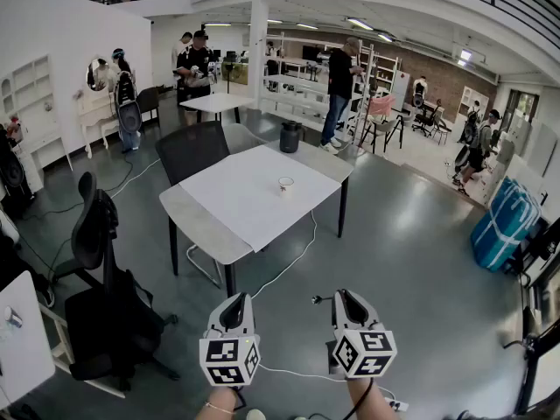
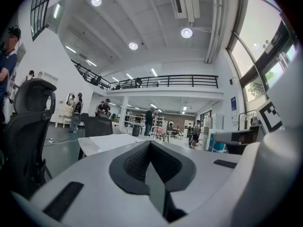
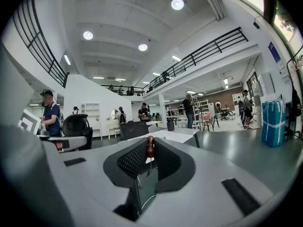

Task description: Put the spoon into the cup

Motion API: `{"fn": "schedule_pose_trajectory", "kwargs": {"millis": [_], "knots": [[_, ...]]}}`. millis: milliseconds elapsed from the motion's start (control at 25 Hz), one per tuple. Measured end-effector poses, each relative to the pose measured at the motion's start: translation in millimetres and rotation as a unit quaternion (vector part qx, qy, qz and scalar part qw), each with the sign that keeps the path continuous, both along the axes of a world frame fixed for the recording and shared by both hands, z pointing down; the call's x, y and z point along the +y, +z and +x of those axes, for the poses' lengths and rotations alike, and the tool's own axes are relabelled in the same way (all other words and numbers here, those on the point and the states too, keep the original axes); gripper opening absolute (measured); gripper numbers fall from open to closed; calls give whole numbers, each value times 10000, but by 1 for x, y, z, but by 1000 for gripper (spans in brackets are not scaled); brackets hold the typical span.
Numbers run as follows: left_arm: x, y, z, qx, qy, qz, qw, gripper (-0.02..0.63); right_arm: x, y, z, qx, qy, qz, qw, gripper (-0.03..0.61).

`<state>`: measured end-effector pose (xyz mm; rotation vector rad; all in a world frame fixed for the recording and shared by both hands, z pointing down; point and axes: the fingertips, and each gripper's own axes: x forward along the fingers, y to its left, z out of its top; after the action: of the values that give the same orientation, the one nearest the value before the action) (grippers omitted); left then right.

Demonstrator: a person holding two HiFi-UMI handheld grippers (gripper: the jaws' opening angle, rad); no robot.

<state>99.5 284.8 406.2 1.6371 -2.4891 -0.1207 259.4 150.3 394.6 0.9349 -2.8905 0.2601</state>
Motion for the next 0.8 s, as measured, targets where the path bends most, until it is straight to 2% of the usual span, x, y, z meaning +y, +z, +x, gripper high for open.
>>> {"fn": "schedule_pose_trajectory", "kwargs": {"millis": [320, 520, 800], "knots": [[4, 4, -6, 17, 21, -38, 10000, 18, 7, 1, -4, 46, 33, 13, 10000, 63], [4, 9, -7, -11, 126, -77, 9999, 18, 9, 3, -3, -181, 96, -173, 9996, 63], [2, 19, -20, 76, 224, -135, 9996, 18, 13, 13, -8, -36, 205, -253, 9995, 63]]}}
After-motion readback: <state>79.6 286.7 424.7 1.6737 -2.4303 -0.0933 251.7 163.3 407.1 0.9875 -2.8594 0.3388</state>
